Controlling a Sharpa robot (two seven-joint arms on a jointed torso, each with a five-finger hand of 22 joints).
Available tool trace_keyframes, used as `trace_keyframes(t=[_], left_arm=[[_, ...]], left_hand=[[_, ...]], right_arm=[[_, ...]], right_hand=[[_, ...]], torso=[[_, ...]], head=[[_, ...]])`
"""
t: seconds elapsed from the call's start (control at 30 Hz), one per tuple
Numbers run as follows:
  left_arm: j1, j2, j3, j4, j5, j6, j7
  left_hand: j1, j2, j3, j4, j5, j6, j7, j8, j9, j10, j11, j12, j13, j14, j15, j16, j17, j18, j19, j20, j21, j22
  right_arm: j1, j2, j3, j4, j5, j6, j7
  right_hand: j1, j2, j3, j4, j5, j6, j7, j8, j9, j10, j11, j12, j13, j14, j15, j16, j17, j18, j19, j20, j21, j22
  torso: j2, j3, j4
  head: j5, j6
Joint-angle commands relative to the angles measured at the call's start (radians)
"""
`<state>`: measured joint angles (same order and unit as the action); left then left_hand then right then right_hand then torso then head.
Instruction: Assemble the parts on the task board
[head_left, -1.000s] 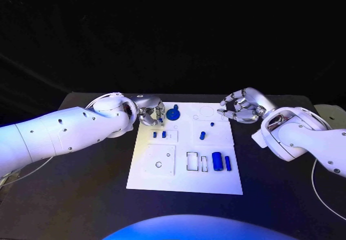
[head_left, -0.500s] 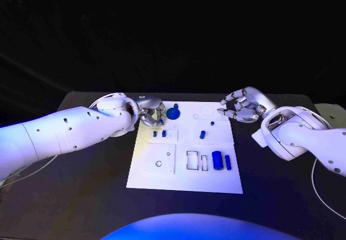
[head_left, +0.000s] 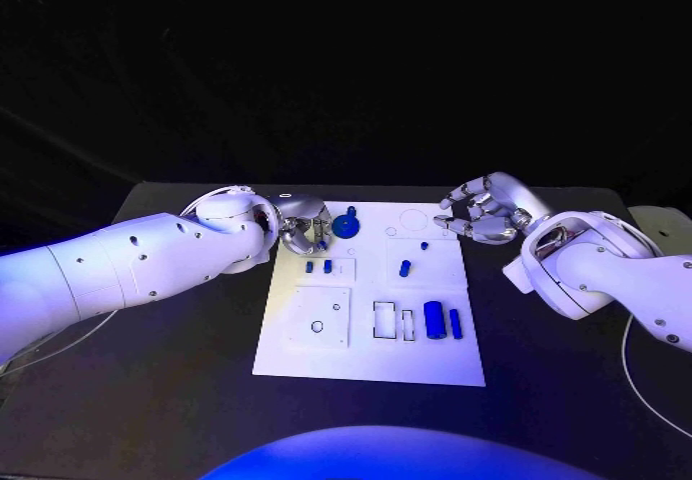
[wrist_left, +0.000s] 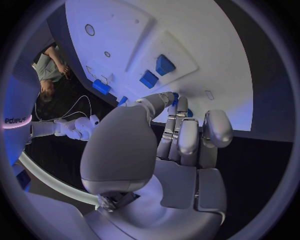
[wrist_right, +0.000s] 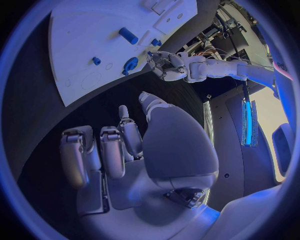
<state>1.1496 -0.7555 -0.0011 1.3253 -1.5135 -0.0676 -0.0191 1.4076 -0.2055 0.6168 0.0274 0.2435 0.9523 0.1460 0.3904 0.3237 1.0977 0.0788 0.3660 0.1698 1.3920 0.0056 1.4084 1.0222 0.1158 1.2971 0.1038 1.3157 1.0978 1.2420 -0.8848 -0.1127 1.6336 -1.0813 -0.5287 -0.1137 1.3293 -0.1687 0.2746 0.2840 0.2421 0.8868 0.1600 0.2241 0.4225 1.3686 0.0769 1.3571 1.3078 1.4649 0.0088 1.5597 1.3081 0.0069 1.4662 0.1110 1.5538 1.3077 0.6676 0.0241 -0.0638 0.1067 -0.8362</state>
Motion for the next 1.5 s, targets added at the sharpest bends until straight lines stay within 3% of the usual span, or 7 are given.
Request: trace_keyframes(t=[0.03,0.57,0.73,1.5], left_arm=[[-0.002,0.003,0.0,0.0,0.004,0.019,0.004],[-0.003,0.006,0.0,-0.003,0.004,0.024,-0.003],[-0.003,0.007,0.0,-0.004,0.004,0.027,-0.008],[-0.003,0.006,0.0,-0.004,0.004,0.002,-0.019]], left_hand=[[-0.007,0.001,-0.006,-0.002,-0.006,0.007,0.001,-0.005,0.001,0.005,0.0,-0.006,-0.001,-0.001,0.002,-0.005,-0.001,-0.01,0.0,0.001,0.002,0.0],[-0.012,-0.001,-0.01,-0.003,-0.008,0.008,0.001,-0.01,0.001,0.009,0.0,-0.015,-0.002,-0.001,0.001,-0.005,0.0,-0.009,-0.004,0.001,-0.001,-0.006],[-0.025,-0.015,-0.015,-0.004,-0.007,-0.026,0.009,-0.042,-0.01,0.002,0.008,-0.042,-0.007,-0.007,0.008,-0.007,-0.007,-0.006,-0.014,0.004,-0.011,-0.02],[-0.041,-0.037,-0.015,-0.007,-0.002,-0.078,0.034,-0.102,-0.033,-0.014,0.03,-0.09,-0.013,-0.023,0.027,-0.009,-0.028,0.0,-0.033,0.018,-0.03,-0.048]], right_arm=[[-0.001,0.001,0.0,0.001,-0.006,0.004,0.007],[-0.001,0.0,0.0,0.001,-0.006,0.004,0.007],[-0.001,0.0,0.0,0.002,-0.006,0.004,0.007],[-0.001,-0.002,0.0,0.001,-0.006,0.003,0.008]], right_hand=[[-0.006,-0.002,0.006,-0.001,0.006,-0.01,0.0,0.004,0.001,0.0,-0.001,-0.001,0.046,0.096,-0.007,-0.006,0.228,-0.001,0.093,-0.005,-0.005,0.248],[-0.006,-0.002,0.006,-0.001,0.006,-0.01,0.0,0.004,0.001,0.0,-0.001,-0.001,0.046,0.096,-0.007,-0.006,0.228,-0.001,0.093,-0.005,-0.005,0.248],[-0.006,-0.002,0.006,-0.001,0.006,-0.01,0.0,0.004,0.001,0.0,-0.001,-0.001,0.046,0.096,-0.007,-0.006,0.228,-0.001,0.093,-0.005,-0.005,0.248],[-0.007,-0.004,0.009,-0.001,0.006,-0.012,0.0,0.006,0.002,-0.002,-0.001,-0.004,0.043,0.096,-0.007,-0.008,0.226,0.0,0.092,-0.006,-0.008,0.246]], torso=[[0.0,-0.0001,0.0002],[0.0,0.0004,0.0],[0.0,0.0003,0.0003],[0.0,-0.0001,0.0005]], head=[[0.0,-0.001],[-0.002,-0.002],[-0.003,-0.002],[-0.003,-0.002]])
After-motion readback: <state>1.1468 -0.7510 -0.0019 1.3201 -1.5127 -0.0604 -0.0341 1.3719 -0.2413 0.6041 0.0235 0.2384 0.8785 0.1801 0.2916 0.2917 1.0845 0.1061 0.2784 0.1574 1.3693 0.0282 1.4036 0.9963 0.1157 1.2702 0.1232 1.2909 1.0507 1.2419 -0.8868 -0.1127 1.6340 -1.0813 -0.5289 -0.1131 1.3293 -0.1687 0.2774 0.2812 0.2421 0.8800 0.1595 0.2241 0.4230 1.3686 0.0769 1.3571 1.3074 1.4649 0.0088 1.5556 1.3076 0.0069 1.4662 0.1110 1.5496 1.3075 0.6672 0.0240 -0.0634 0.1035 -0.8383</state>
